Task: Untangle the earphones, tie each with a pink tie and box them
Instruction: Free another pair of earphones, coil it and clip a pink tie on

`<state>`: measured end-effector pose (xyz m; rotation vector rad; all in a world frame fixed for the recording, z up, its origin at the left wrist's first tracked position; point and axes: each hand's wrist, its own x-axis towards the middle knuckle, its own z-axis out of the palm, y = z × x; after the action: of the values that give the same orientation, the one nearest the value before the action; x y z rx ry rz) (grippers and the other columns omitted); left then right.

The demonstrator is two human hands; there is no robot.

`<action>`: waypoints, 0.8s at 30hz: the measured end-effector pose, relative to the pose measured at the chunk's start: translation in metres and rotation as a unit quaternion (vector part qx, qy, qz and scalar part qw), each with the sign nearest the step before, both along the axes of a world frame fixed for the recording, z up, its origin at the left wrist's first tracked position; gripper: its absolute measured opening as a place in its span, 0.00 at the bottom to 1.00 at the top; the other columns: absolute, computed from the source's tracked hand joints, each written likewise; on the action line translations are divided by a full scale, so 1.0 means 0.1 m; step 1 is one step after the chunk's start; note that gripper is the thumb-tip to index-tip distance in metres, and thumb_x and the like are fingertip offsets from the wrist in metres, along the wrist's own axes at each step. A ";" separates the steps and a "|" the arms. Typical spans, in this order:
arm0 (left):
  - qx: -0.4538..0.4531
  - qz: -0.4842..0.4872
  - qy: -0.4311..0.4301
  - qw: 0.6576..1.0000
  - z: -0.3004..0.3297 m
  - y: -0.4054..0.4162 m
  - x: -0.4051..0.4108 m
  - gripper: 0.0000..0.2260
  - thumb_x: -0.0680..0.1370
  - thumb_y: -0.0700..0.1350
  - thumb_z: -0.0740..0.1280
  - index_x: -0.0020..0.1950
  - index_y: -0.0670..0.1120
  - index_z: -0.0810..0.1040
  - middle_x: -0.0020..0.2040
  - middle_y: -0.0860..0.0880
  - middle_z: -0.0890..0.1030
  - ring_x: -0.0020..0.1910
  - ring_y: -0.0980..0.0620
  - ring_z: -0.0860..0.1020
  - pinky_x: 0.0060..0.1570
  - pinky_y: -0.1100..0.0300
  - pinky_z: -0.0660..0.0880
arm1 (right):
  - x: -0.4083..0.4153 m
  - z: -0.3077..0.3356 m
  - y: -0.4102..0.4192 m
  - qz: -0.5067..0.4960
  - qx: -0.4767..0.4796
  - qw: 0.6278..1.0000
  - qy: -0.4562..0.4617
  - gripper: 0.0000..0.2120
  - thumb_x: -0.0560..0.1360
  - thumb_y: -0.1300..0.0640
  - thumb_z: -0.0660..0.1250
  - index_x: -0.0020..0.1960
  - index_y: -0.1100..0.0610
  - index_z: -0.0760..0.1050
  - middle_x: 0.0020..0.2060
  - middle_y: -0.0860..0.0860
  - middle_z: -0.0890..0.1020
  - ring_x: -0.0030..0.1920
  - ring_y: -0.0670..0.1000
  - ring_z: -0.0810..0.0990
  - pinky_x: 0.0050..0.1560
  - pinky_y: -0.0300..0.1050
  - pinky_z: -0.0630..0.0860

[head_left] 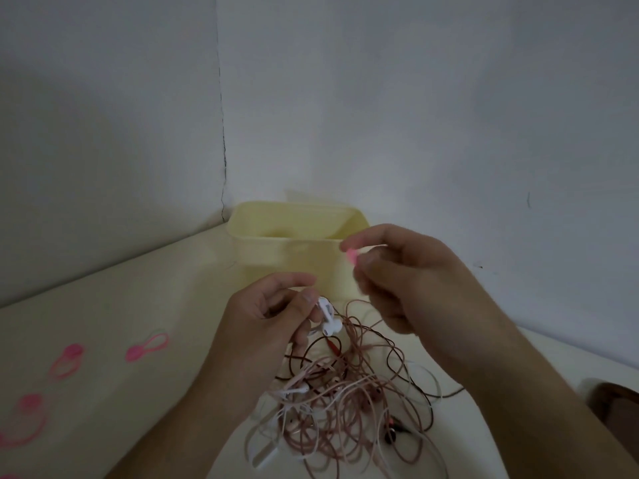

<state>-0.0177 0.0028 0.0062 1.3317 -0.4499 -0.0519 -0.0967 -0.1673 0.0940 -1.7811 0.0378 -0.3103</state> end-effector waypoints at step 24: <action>0.075 0.027 -0.023 0.997 0.03 0.02 -0.04 0.09 0.83 0.40 0.68 0.47 0.46 0.87 0.41 0.46 0.87 0.35 0.53 0.79 0.30 0.59 0.73 | 0.13 -0.41 0.35 -0.096 -0.373 0.923 -0.028 0.06 0.76 0.52 0.75 0.42 0.45 0.81 0.38 0.38 0.84 0.39 0.38 0.81 0.41 0.37 0.80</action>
<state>-0.0219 0.0044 0.0093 1.4939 -0.4549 -0.0101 -0.0833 -0.1324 0.0532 -2.5324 0.0586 -0.5690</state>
